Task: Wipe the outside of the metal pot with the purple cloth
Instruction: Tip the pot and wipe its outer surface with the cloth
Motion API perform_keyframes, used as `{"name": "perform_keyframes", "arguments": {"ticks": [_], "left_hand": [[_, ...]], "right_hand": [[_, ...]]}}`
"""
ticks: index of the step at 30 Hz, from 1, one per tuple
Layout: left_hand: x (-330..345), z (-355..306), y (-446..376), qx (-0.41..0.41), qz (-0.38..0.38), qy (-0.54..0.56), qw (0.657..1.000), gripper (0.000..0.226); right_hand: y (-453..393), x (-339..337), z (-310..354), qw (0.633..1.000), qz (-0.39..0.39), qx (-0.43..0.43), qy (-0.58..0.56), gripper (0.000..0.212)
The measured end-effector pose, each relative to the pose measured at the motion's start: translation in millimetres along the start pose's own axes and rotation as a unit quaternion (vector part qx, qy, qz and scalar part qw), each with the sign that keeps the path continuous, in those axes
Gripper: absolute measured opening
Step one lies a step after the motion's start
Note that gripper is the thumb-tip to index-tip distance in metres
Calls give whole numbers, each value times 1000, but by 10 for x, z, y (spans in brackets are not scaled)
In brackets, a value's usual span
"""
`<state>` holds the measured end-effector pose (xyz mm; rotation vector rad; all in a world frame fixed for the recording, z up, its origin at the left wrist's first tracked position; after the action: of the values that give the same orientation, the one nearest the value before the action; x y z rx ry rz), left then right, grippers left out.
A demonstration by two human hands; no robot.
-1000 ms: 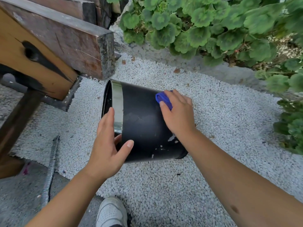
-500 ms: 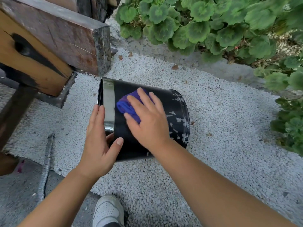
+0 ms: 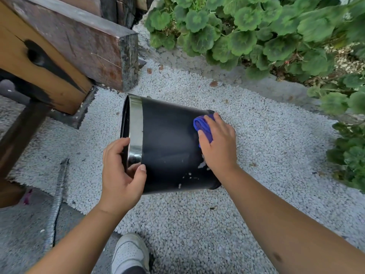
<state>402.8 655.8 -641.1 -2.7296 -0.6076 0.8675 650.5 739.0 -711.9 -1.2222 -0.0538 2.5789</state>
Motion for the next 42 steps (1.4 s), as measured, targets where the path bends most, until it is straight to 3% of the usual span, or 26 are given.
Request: {"name": "perform_keyframes", "arguments": {"ticks": [4,6,10,16,20,26,33,38,42], "left_hand": [[19,-32,42,61,87,-95,990,66],[71,-73,81,45,119,-98,987,65],[204,-198,100,41,126,-72,989,68],[371,-336,-28,26,136,-21,990,74],[391,-319,-133,12,112,-43,993,76],[275,-84,-177,-36,77,-39,996,74],[275,-27,-172,-54,93,10,994,83],[224,6,-42,-92,89,80,989,64],[191,58,154,-70,171,-30,982,103]], "right_hand": [[-41,-6,41,1000,-12,-13,14,45],[-90,-20,46,1000,-7,-17,18,45],[-175,-92,138,1000,-4,11,9,46],[24,-260,966,994,-17,-76,-79,55],[186,-226,1187,989,-35,-133,-61,54],[147,-100,805,989,-45,-125,-68,48],[42,-43,-51,1000,-20,5,-10,51],[39,-77,-174,999,-38,20,-22,52],[33,-72,-156,999,-42,17,-19,51]]}}
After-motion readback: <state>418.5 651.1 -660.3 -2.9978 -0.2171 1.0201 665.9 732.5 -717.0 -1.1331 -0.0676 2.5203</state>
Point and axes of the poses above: each hand's wrist, its own y-axis away from the middle knuckle, its own x-axis out of the palm, z = x × y, the point moved 8 cm from there along -y, towards the middle knuckle, and after that the axes turned 14 degrees about -z, right-handed, at the moved point
